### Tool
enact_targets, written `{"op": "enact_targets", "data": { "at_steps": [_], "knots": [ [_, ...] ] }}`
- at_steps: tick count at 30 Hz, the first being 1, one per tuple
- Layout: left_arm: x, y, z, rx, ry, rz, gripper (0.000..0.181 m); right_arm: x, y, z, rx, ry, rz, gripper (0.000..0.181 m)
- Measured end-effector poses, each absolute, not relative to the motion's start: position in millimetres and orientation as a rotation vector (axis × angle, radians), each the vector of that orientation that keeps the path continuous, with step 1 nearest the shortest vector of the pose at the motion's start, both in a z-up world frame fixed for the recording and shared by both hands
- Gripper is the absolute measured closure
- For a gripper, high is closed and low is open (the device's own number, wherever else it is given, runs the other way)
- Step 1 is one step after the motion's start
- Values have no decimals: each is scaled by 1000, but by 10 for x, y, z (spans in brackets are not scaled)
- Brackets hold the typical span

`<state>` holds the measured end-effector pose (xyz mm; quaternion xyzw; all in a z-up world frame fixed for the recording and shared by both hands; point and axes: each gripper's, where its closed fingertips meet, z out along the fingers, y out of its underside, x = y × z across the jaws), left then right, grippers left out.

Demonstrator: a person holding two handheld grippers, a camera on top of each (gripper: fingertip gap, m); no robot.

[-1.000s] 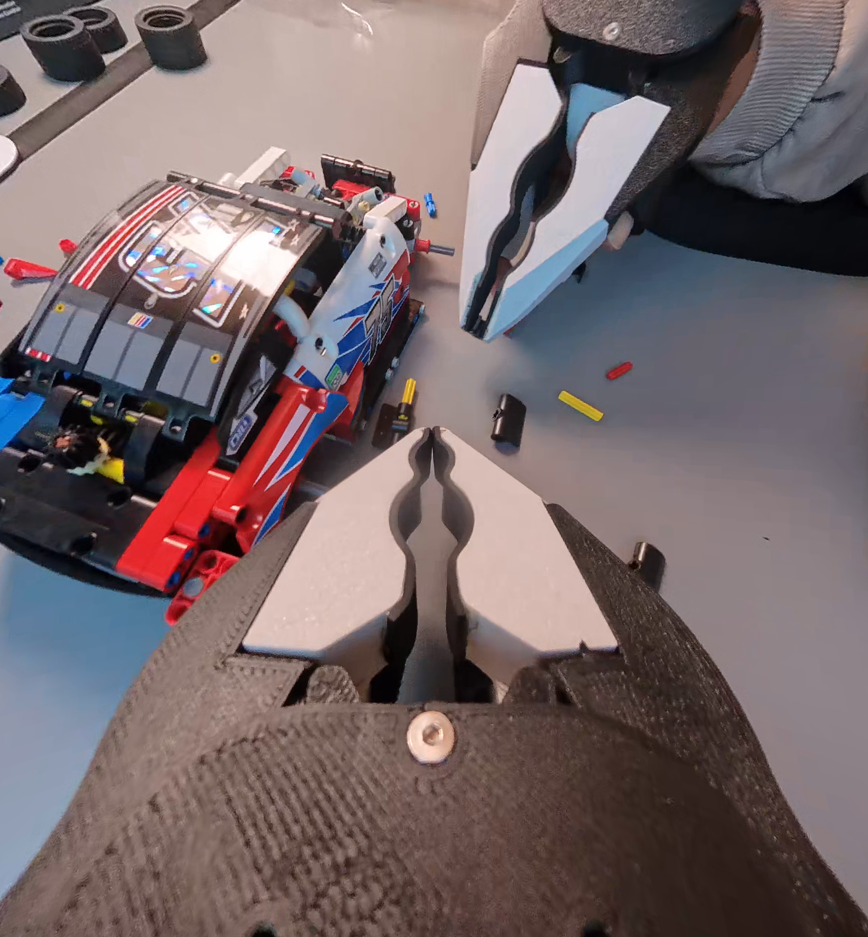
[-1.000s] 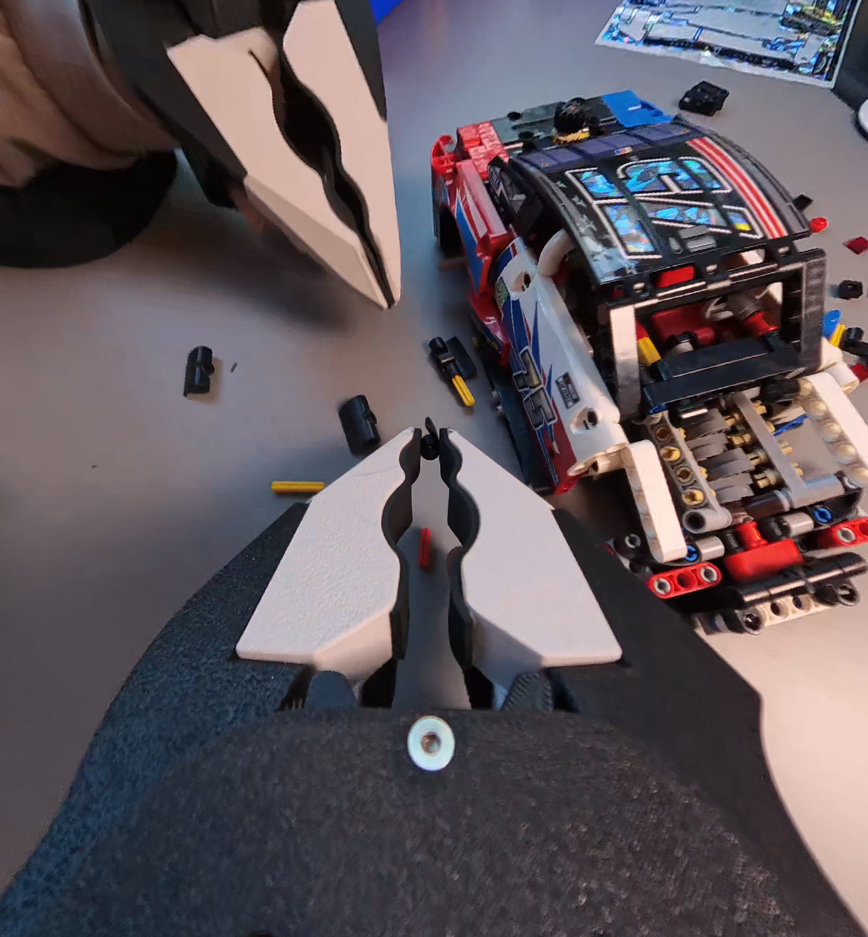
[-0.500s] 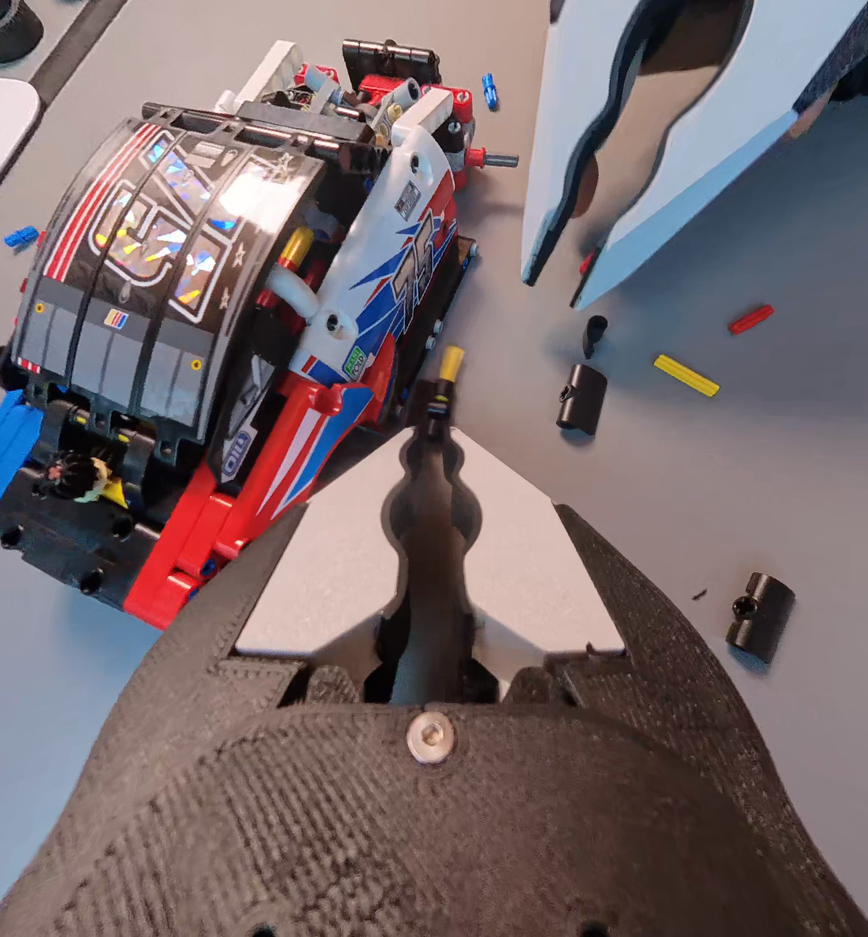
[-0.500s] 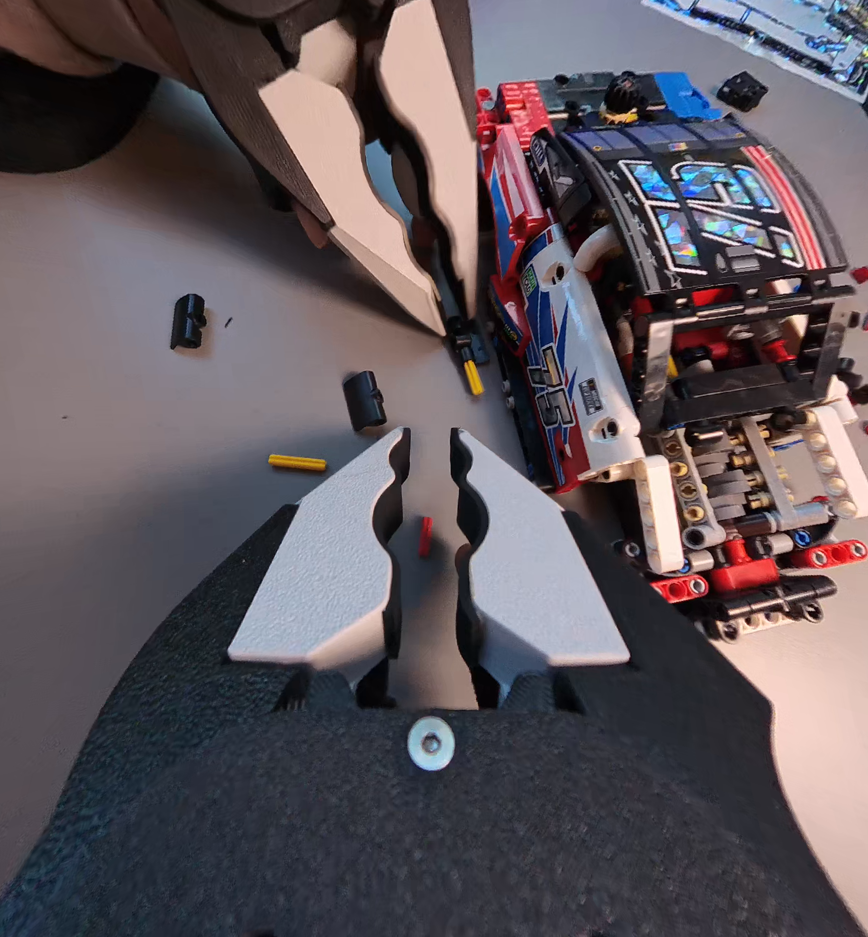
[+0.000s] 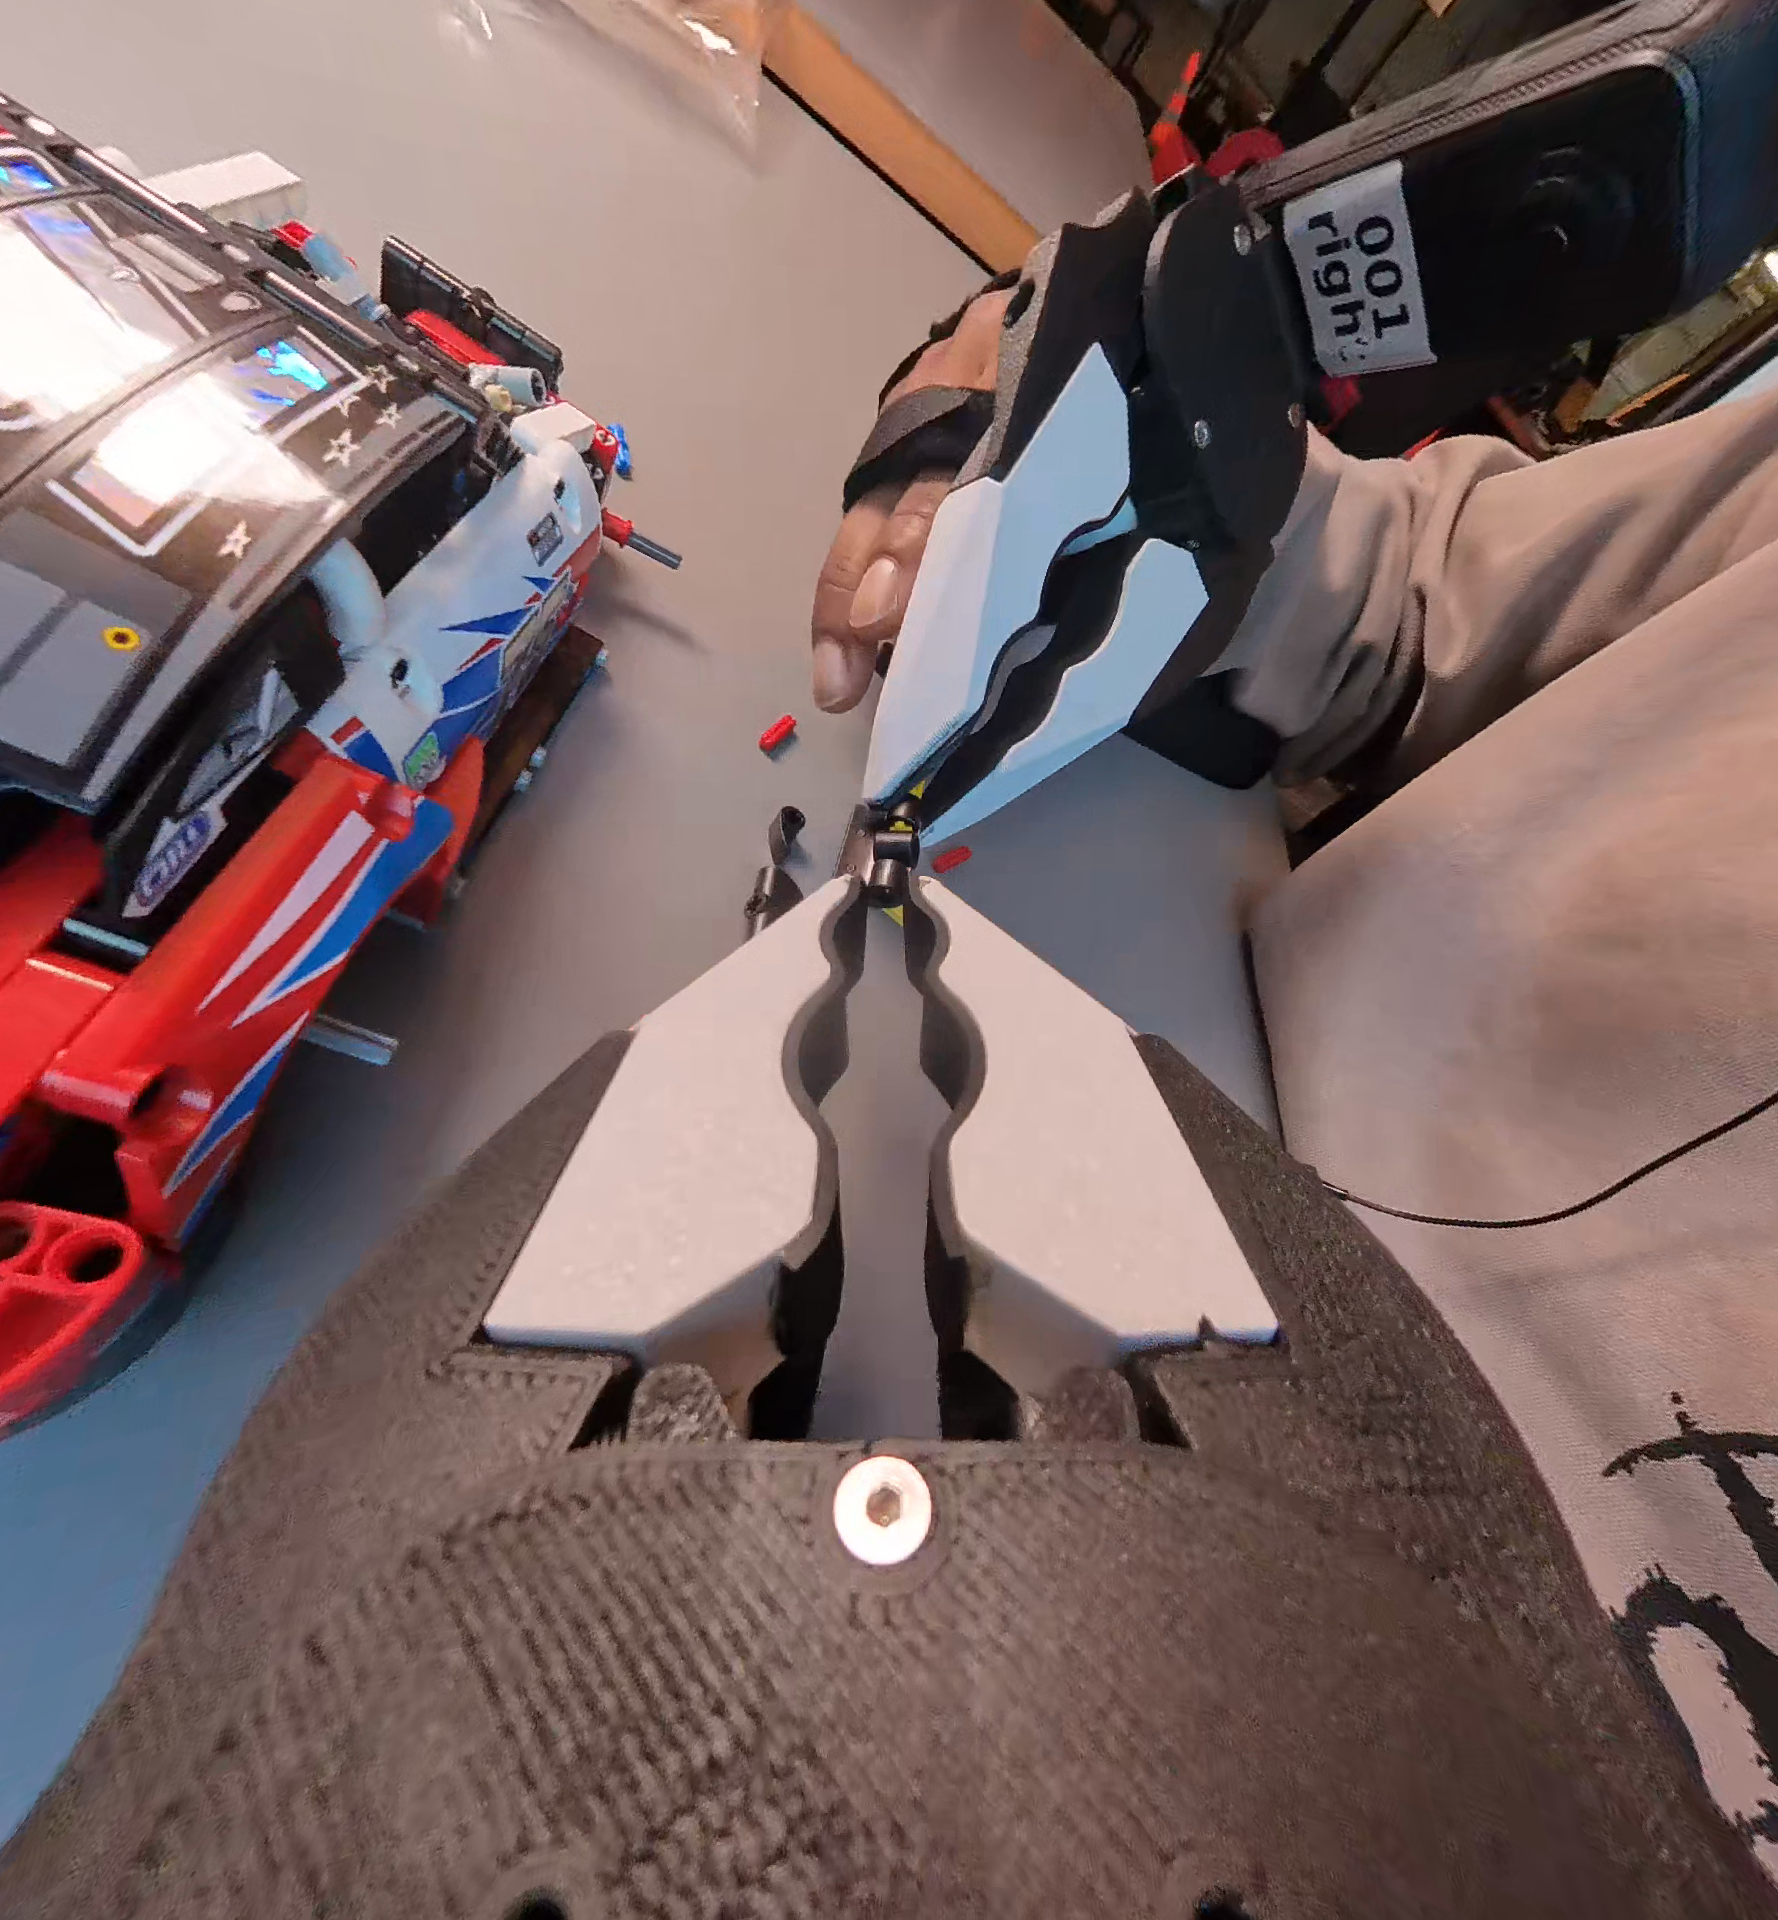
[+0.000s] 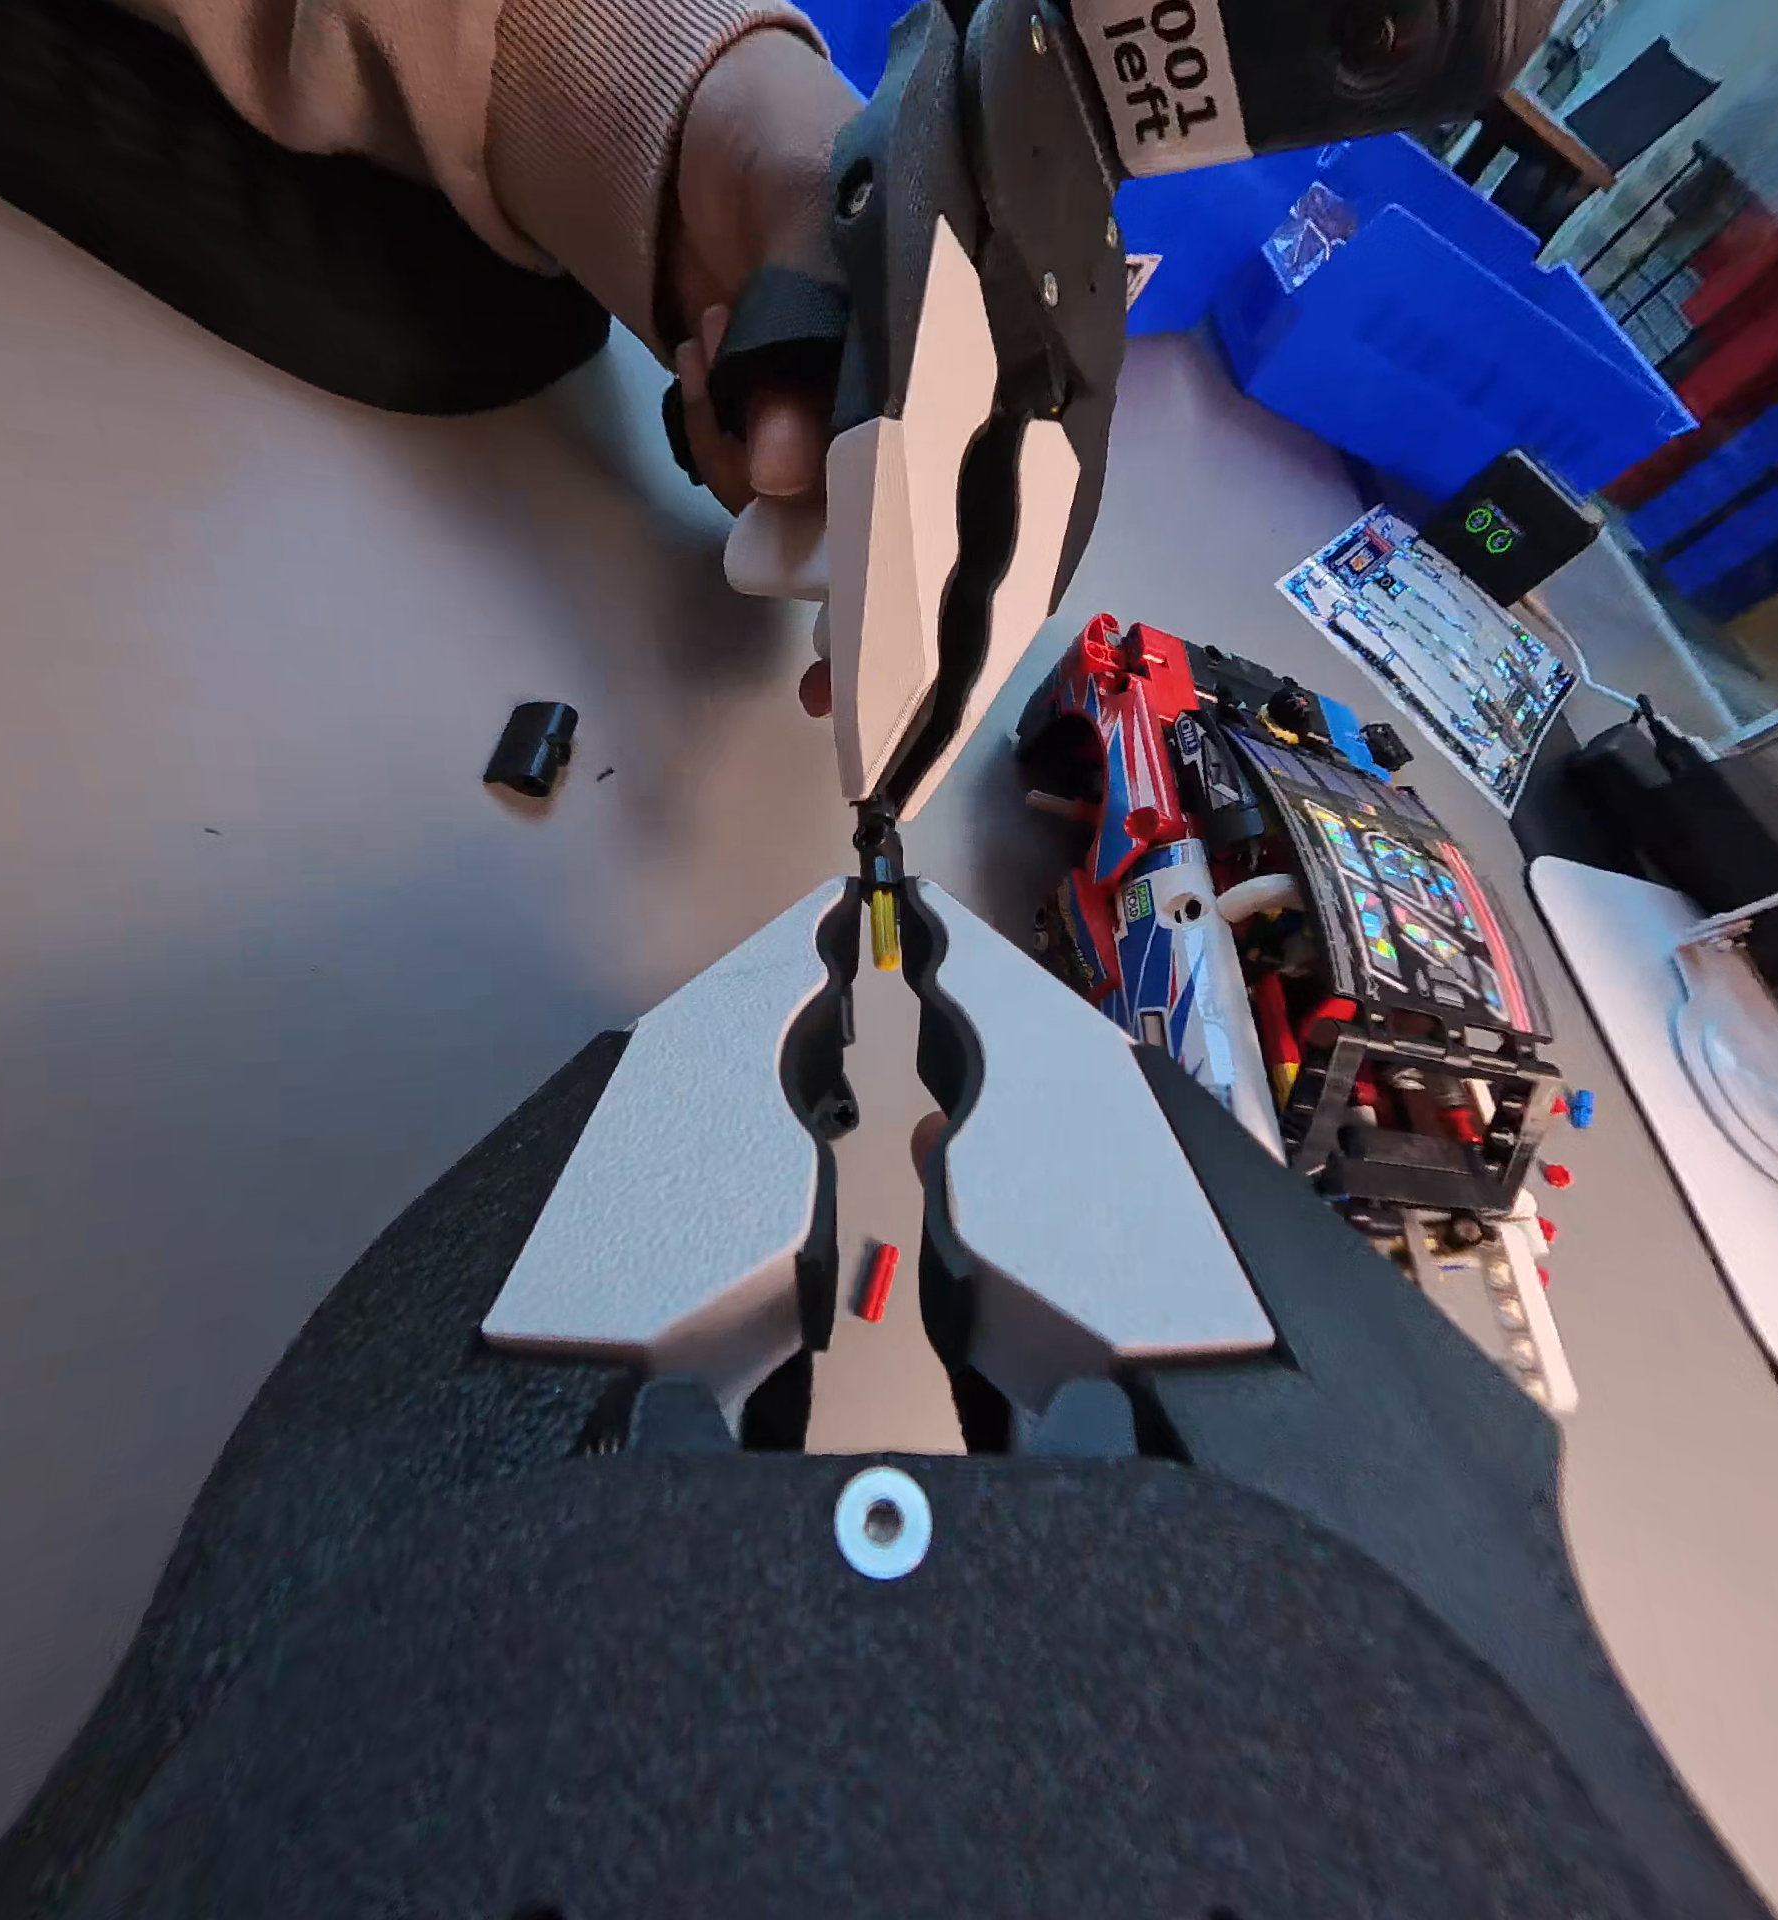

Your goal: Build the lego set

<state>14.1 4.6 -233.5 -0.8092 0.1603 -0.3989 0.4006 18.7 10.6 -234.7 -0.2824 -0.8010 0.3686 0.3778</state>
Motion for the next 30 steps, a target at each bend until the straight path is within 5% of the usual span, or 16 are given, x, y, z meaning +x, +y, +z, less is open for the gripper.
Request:
{"op": "enact_targets", "data": {
  "at_steps": [2, 4, 6, 12, 15, 24, 30],
  "knots": [
    [144, 42, -2269, -2007, 438, -975, 173, 210, 86, -2290, -866, -2037, 1112, 177],
    [141, 37, -2111, -1915, 543, -822, 145, 263, 64, -2200, -1163, -2018, 1436, 176],
    [179, 14, -1999, -1826, 701, -584, 137, 252, 78, -2022, -1511, -1831, 1865, 177],
    [293, 57, -2029, -1656, 1008, 19, 144, 281, -73, -2003, -1843, -1625, 2401, 177],
    [339, 27, -2023, -1591, 1072, 100, 163, 266, -108, -1979, -1868, -1596, 2432, 177],
    [315, -18, -1857, -1652, 838, -327, 167, 295, -61, -1809, -1632, -1622, 2401, 172],
    [336, -67, -1739, -1638, 652, -729, 167, 313, 4, -1733, -1026, -1788, 1696, 167]
  ]
}}
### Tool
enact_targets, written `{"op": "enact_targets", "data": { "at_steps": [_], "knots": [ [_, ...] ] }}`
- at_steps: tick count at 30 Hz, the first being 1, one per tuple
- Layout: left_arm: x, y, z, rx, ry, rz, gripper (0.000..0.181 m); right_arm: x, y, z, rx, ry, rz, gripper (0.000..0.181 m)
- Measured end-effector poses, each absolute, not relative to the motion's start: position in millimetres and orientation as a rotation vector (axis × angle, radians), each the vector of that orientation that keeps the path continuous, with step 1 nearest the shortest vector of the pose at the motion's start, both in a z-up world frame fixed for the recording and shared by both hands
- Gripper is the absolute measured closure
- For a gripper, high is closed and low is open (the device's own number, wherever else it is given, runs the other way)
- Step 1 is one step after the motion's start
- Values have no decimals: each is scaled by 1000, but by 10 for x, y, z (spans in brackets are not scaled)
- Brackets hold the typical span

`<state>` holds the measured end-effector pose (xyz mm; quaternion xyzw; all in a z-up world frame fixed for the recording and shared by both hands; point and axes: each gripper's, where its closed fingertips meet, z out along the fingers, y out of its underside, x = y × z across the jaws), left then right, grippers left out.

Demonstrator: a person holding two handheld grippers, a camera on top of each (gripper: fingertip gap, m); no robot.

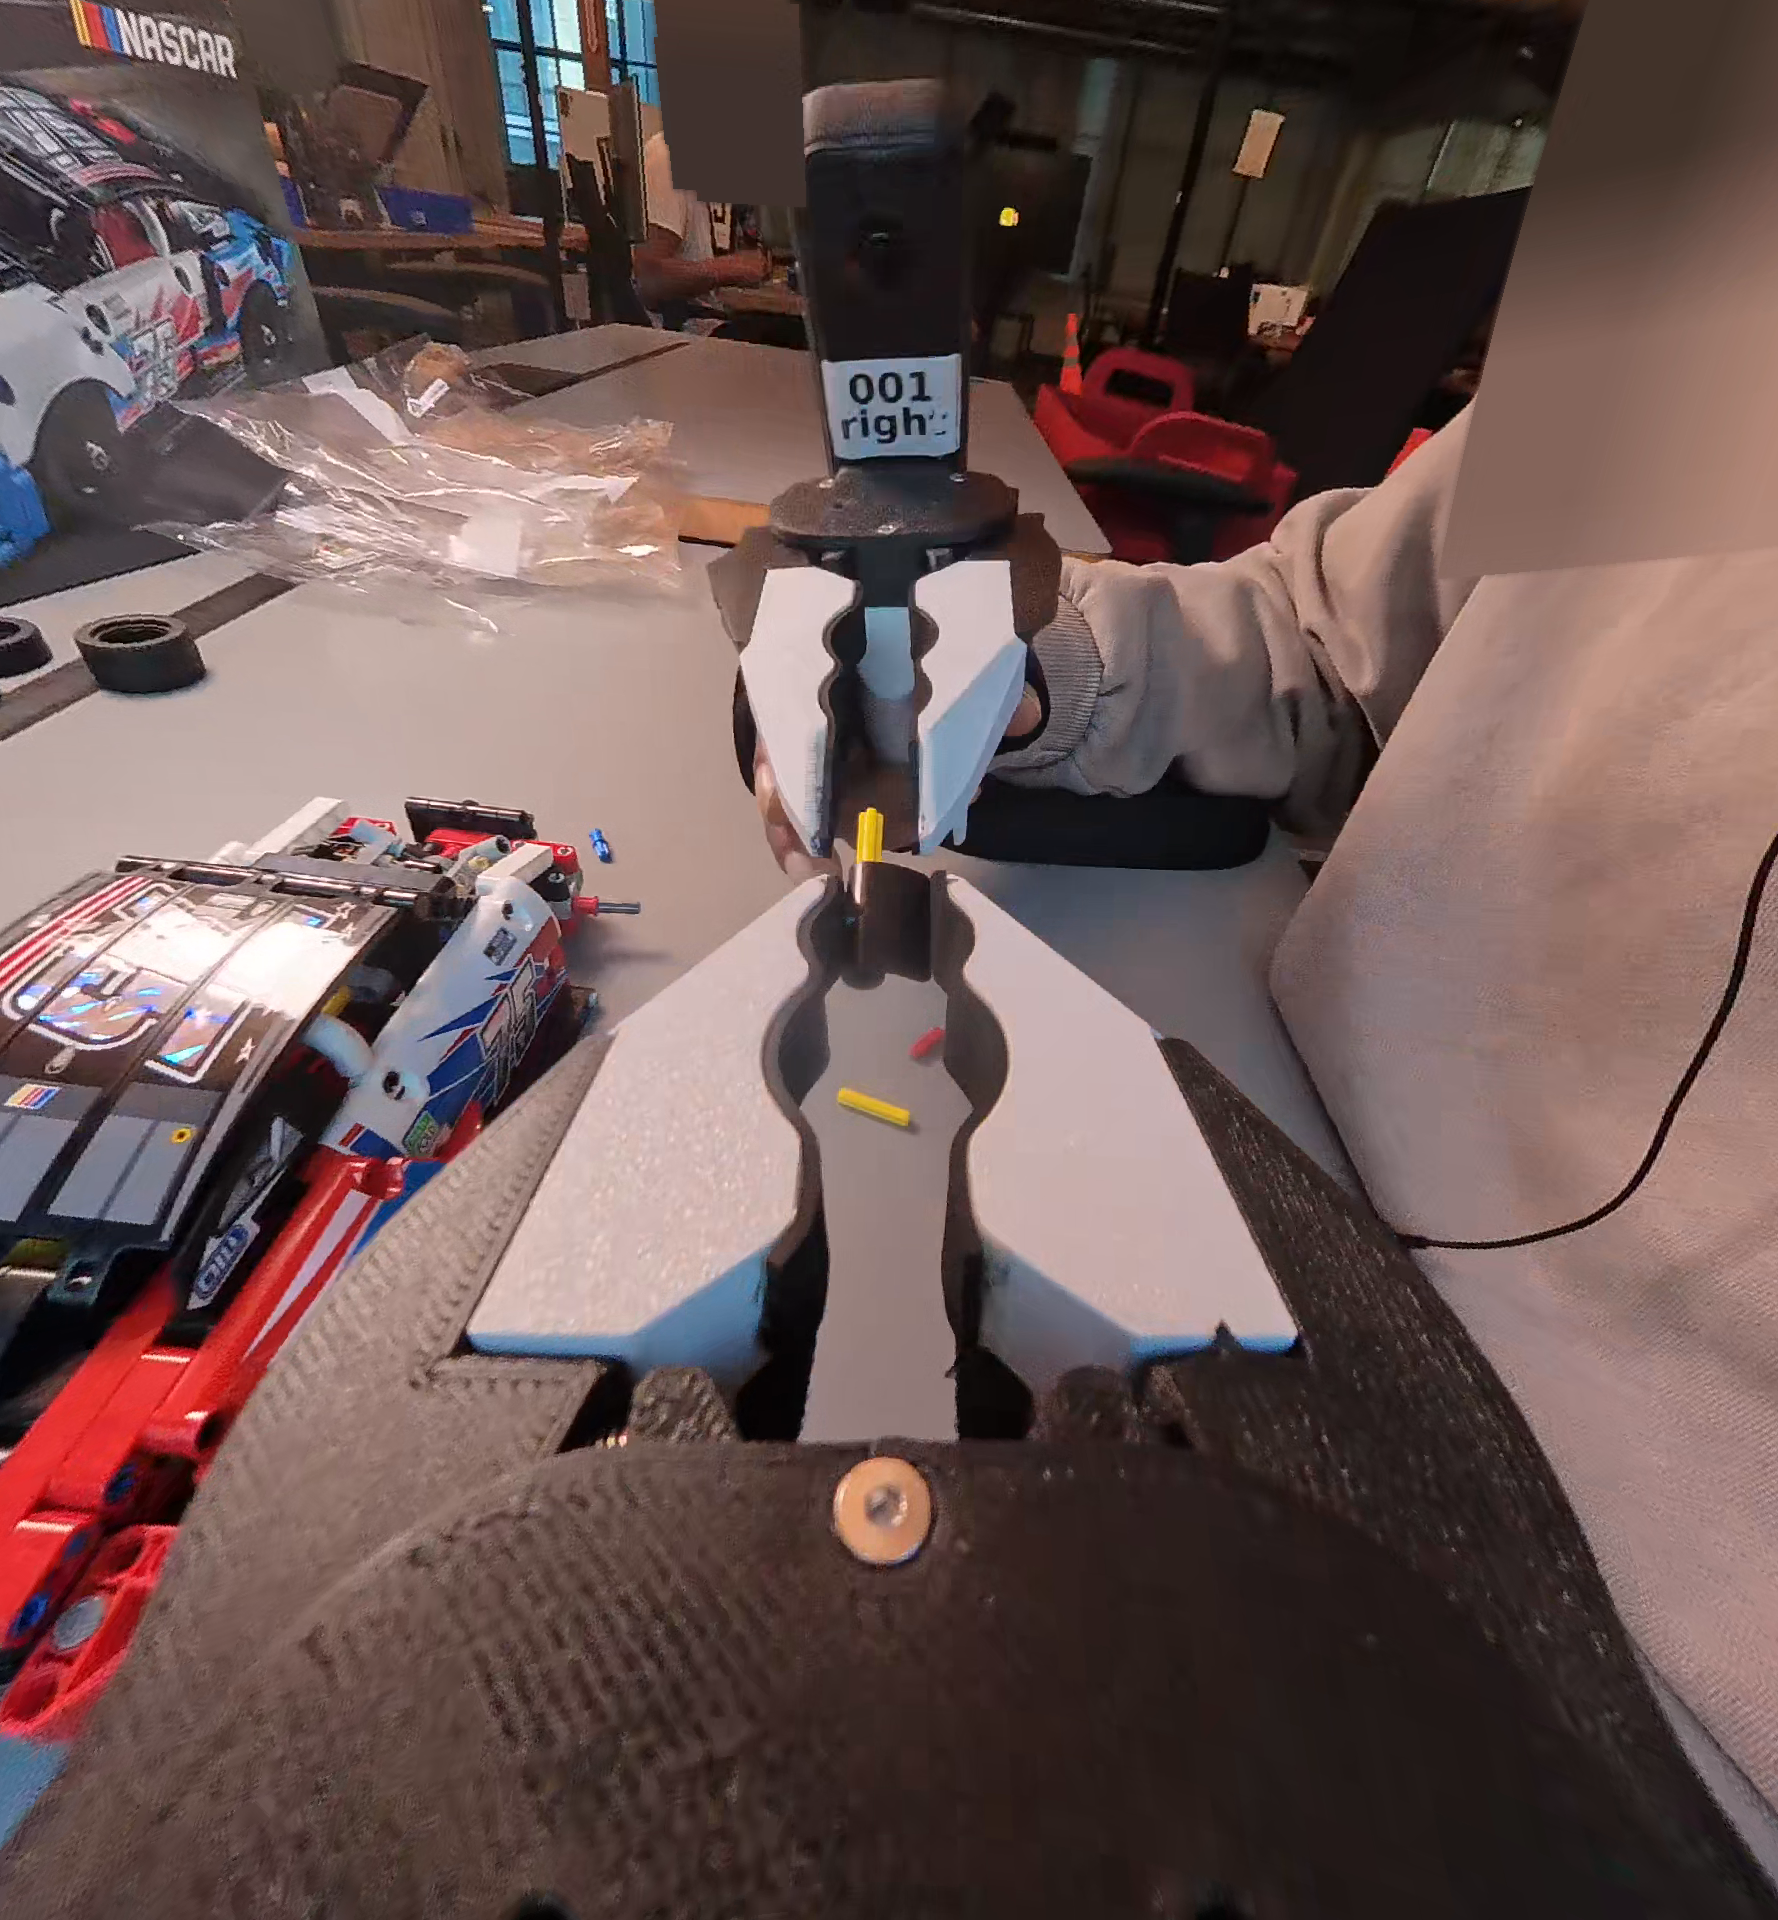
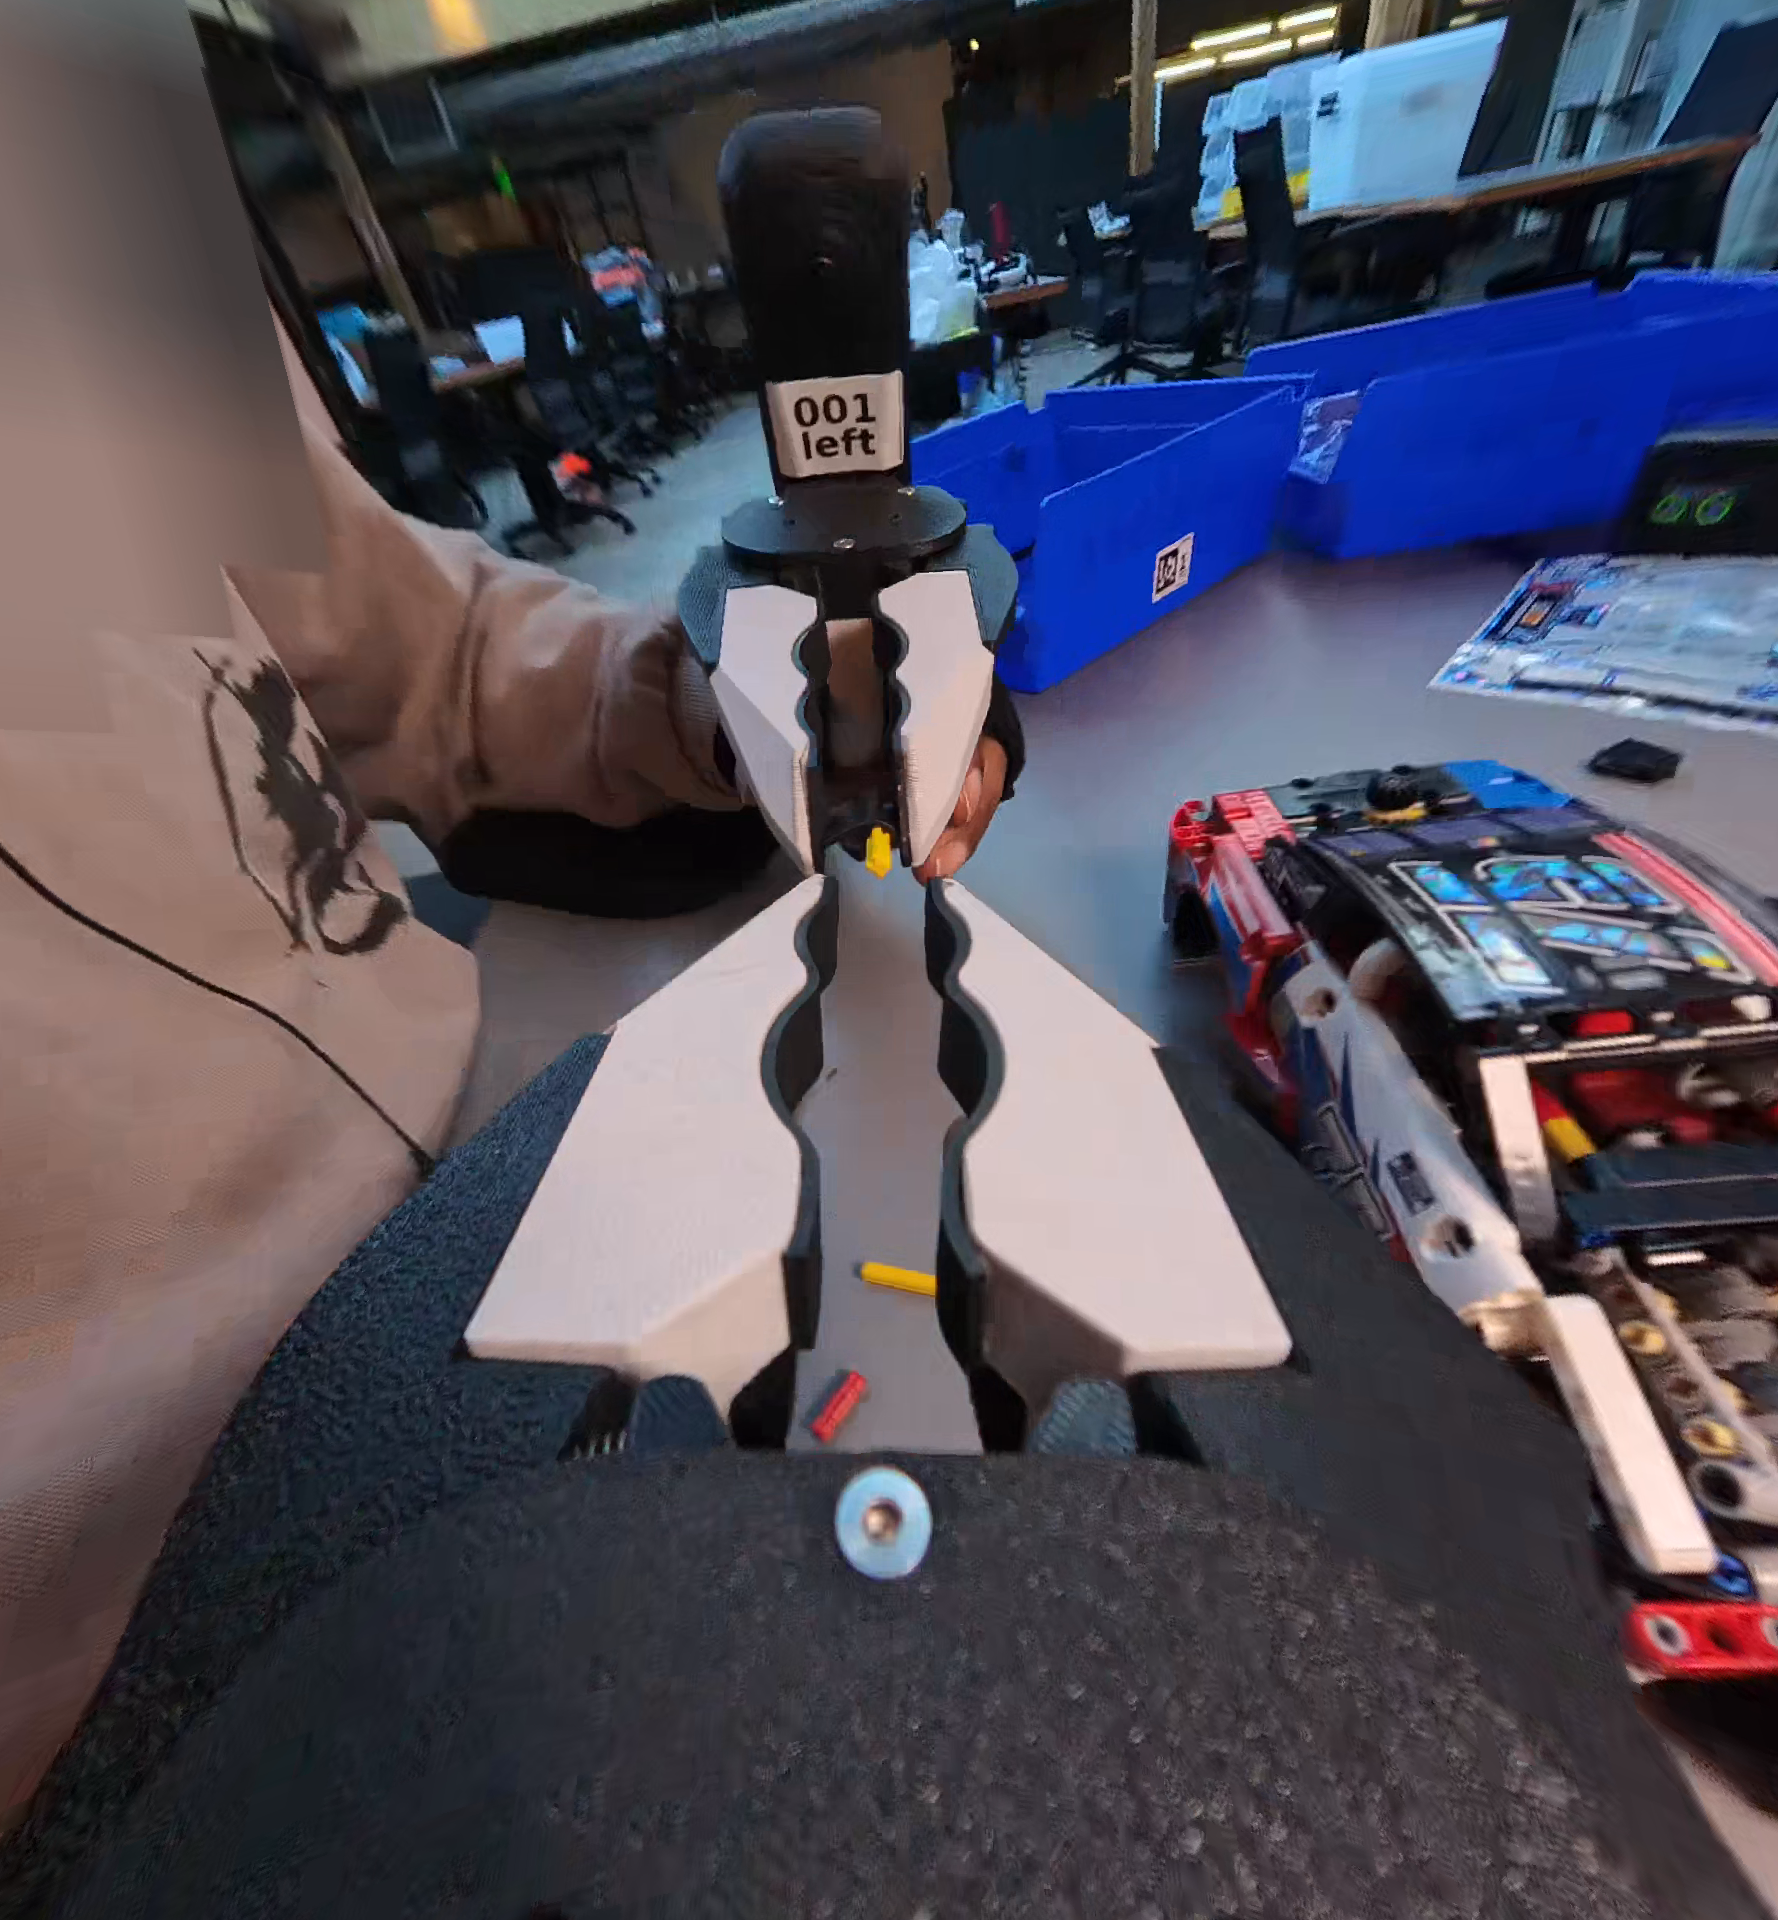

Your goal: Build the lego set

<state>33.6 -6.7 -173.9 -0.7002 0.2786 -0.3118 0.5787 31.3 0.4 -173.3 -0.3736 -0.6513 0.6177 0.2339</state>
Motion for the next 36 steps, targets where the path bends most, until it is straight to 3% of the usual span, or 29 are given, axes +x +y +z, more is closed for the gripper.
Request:
{"op": "enact_targets", "data": {
  "at_steps": [5, 25, 30, 32, 36],
  "knots": [
    [443, -94, -1808, -1660, 690, -746, 167, 333, -92, -1738, -924, -1814, 1593, 179],
    [399, -39, -1919, -1678, 799, -453, 169, 315, -35, -1833, -1240, -1819, 1808, 181],
    [410, -51, -1878, -1648, 797, -459, 170, 362, -87, -1855, -1089, -1887, 1686, 166],
    [425, -64, -1874, -1641, 806, -462, 171, 355, -86, -1836, -1074, -1868, 1674, 179],
    [438, -64, -1851, -1625, 803, -457, 171, 368, -89, -1818, -1057, -1878, 1665, 179]
  ]
}}
